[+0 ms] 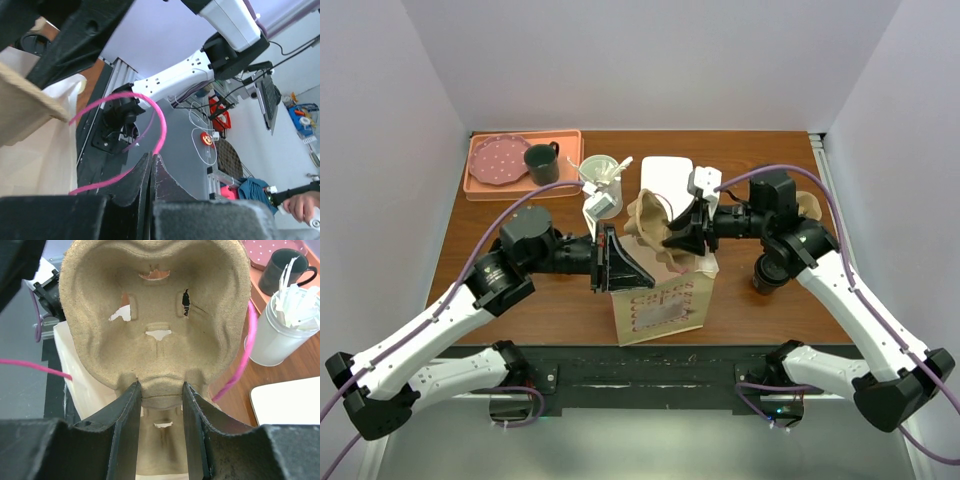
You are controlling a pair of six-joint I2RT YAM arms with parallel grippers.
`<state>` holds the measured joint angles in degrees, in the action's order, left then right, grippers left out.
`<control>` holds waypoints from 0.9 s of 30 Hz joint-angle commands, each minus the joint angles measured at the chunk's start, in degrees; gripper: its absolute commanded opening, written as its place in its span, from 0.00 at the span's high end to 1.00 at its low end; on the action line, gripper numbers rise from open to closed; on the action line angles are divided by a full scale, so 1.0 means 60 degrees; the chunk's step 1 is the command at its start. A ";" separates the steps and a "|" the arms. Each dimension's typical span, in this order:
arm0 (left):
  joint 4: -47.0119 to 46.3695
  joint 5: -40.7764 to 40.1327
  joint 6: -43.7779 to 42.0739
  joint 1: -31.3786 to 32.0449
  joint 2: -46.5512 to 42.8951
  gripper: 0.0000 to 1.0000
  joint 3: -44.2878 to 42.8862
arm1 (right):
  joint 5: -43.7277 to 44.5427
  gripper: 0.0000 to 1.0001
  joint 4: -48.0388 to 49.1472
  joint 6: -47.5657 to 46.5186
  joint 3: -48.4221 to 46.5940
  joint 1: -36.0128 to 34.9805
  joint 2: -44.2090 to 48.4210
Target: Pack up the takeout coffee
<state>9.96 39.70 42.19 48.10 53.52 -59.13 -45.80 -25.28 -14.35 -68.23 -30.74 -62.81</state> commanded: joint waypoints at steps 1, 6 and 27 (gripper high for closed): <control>-0.0210 0.0590 -0.0352 0.0085 -0.0042 0.97 0.0056 | 0.0134 0.80 -0.0136 0.0107 -0.0318 -0.0033 -0.0094; 0.1077 -0.0345 -0.1244 0.0085 -0.0101 0.88 -0.0587 | 0.0382 0.80 -0.1773 -0.1605 -0.0713 -0.0047 -0.0065; 0.5314 -0.7085 -0.1087 0.0070 -0.0174 0.65 -0.2230 | 0.1276 0.81 -0.3258 -0.2515 -0.1343 -0.0677 -0.0109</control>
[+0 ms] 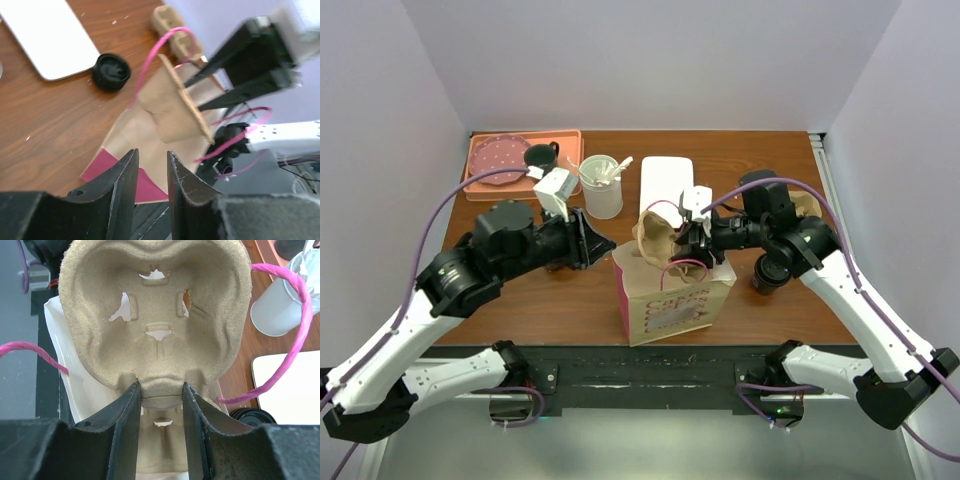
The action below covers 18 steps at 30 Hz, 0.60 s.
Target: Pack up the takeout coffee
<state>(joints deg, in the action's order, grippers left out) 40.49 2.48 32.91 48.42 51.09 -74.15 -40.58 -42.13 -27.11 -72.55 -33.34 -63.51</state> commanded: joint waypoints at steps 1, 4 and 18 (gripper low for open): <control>0.0195 -0.1013 0.0550 0.0030 0.0259 0.64 0.0346 | 0.0449 0.81 -0.0478 -0.0432 -0.0637 -0.0258 0.0023; -0.0227 -0.0999 0.0551 0.0015 0.0362 0.59 0.0668 | 0.0595 0.81 -0.0595 -0.0519 -0.0725 -0.0346 -0.0021; -0.0171 -0.0999 0.0273 0.0015 0.1138 0.56 0.1064 | 0.0904 0.83 -0.0626 -0.0418 -0.0696 -0.0551 0.0096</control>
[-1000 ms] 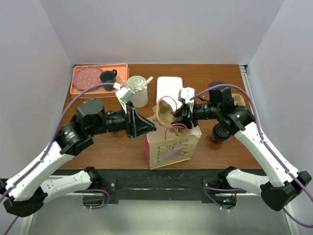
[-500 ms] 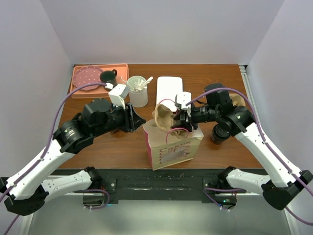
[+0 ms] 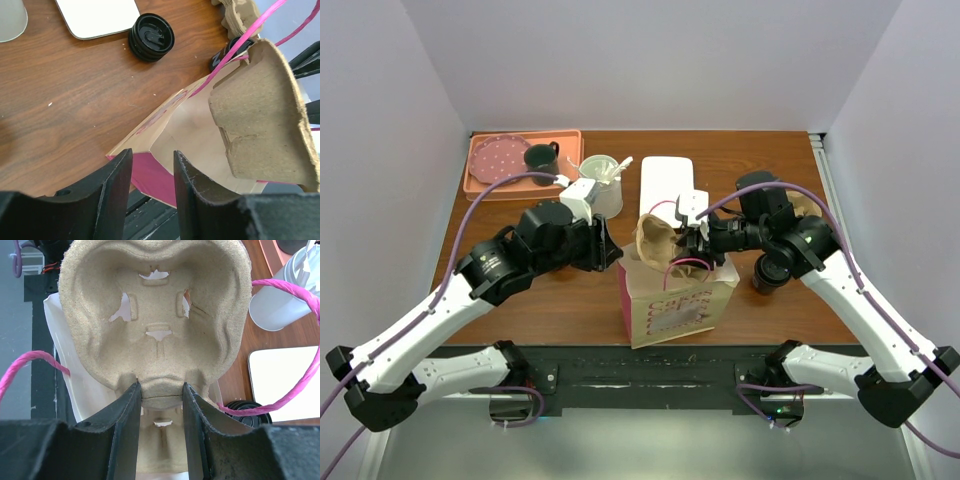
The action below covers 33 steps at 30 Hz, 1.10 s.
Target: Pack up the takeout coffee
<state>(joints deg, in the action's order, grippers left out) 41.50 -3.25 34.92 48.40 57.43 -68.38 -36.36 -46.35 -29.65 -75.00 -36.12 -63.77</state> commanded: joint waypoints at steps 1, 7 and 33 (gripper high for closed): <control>-0.0339 -0.0016 -0.0077 0.0033 0.0140 0.56 0.0088 | 0.0200 0.83 0.0078 0.0019 -0.0259 -0.0074 0.0169; -0.0587 -0.0043 -0.0472 0.0019 0.0463 0.84 -0.0101 | 0.0259 0.83 -0.0082 -0.0053 -0.0462 -0.0162 0.0140; -0.0324 -0.0294 -0.1776 -0.0303 0.1371 1.00 -0.1450 | 0.4507 0.87 -0.2279 0.0606 -0.2587 -0.2242 -0.1544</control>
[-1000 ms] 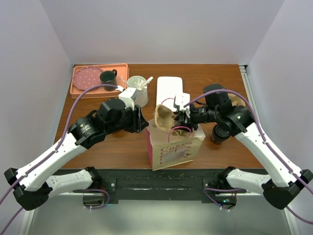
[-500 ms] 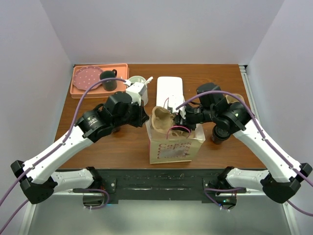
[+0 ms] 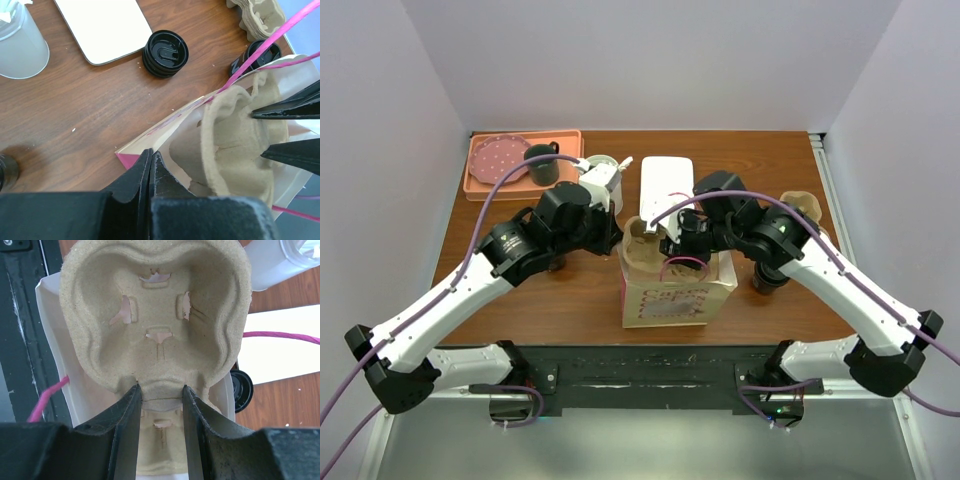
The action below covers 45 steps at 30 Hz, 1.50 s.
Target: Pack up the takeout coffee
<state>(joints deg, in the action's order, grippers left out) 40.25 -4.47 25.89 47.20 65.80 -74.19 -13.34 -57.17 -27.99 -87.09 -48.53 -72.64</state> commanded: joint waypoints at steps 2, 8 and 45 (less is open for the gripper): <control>-0.0102 -0.0105 -0.0301 -0.0103 -0.0068 1.00 -0.0437 | 0.0832 0.87 -0.0637 0.0285 -0.0617 -0.0231 -0.0095; -0.0073 -0.0046 -0.0374 -0.0161 -0.0098 1.00 -0.0452 | 0.1300 0.86 -0.1238 0.0153 -0.0763 -0.0538 -0.0417; 0.1377 -0.0016 0.0270 -0.0513 0.1016 0.91 -0.1755 | 0.3074 0.78 -0.0067 0.0826 0.0247 -0.1477 -0.2000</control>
<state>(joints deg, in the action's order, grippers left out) 46.11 -3.75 25.54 44.38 71.48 -81.58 3.16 -59.90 -23.99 -86.67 -57.10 -84.40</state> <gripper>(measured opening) 0.052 0.373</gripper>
